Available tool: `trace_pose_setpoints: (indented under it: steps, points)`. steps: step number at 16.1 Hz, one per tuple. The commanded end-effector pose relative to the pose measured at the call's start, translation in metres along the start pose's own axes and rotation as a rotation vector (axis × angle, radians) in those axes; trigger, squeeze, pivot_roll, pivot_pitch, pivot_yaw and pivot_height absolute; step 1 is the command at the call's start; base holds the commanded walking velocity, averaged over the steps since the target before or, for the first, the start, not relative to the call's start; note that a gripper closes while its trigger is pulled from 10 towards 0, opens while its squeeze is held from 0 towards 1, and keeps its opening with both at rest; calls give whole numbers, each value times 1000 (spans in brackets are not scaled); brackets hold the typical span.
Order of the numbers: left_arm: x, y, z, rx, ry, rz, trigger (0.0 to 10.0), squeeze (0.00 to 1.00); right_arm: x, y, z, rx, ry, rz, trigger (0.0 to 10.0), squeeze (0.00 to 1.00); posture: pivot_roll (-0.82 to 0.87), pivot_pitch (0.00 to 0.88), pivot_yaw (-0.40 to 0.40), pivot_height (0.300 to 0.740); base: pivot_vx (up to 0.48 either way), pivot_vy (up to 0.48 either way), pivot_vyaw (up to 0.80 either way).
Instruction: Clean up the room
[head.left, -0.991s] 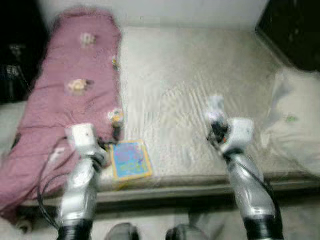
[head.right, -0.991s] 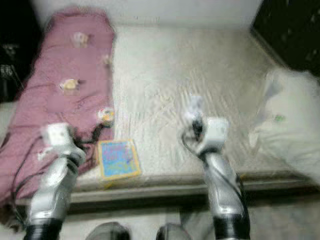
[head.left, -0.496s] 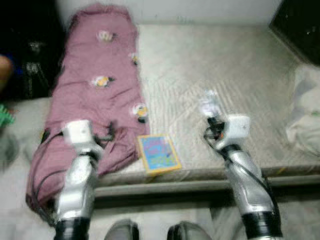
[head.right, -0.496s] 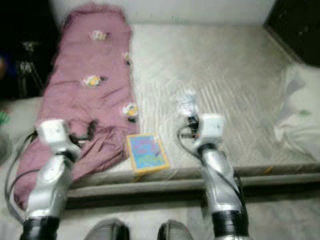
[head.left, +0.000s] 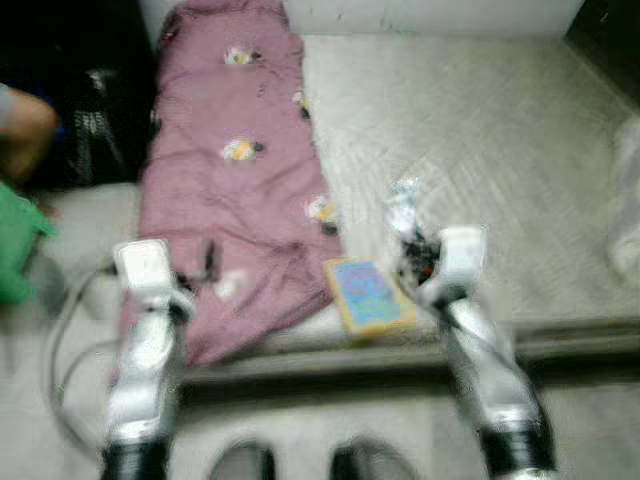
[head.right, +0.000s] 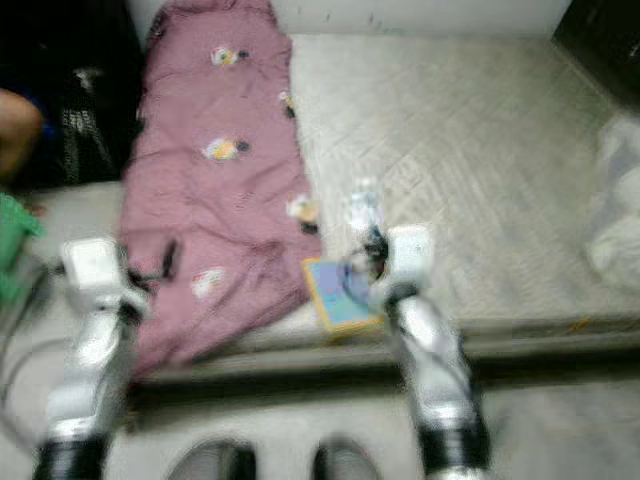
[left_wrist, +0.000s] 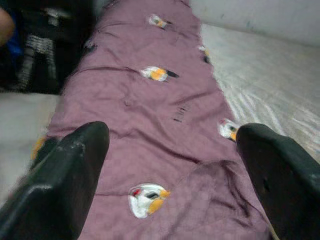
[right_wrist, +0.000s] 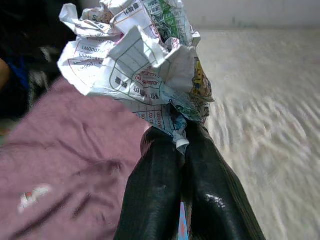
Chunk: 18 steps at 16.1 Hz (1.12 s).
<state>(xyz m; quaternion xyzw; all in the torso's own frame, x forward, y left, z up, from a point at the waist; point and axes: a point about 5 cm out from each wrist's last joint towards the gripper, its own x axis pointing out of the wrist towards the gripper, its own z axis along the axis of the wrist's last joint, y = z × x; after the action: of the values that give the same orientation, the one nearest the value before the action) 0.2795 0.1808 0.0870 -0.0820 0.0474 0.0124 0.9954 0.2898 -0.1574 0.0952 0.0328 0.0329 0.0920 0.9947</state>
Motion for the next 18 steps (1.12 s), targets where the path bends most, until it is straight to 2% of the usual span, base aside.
trace_pose_setpoints:
  steps: [1, 7, 8, 9, 11, 18]
  points:
    - [0, 5, 1, 24, 5, 14, 10000, 0, 2, 1, 5, 3, -22, -2, 10000, 0, -16, 122, -49, 740, 0, 480, 0]
    - [0, 6, 0, 29, -1, 19, 10000, 0, 2, 3, 4, 2, -18, 8, 10000, 0, -11, 105, -51, 740, 0, 472, 0]
    - [0, 7, 1, 36, -8, 29, 10000, 0, 2, 3, 4, 2, -18, 9, 10000, 0, -11, 105, -51, 740, 0, 0, 0]
    - [1, 11, 3, 58, -29, 59, 10000, 0, 2, 4, 4, -6, -27, 21, 10000, 0, -12, 101, -49, 740, 0, 0, 800]
    - [2, 12, 5, 82, -28, 48, 10000, 0, 2, 6, 5, -10, -29, 27, 10000, 0, -12, 97, -51, 740, 0, 0, 800]
    - [-3, 19, 4, 90, -44, 82, 10000, 0, 4, 7, 6, -13, -34, 35, 10000, 0, -8, 100, -55, 740, 0, 0, 800]
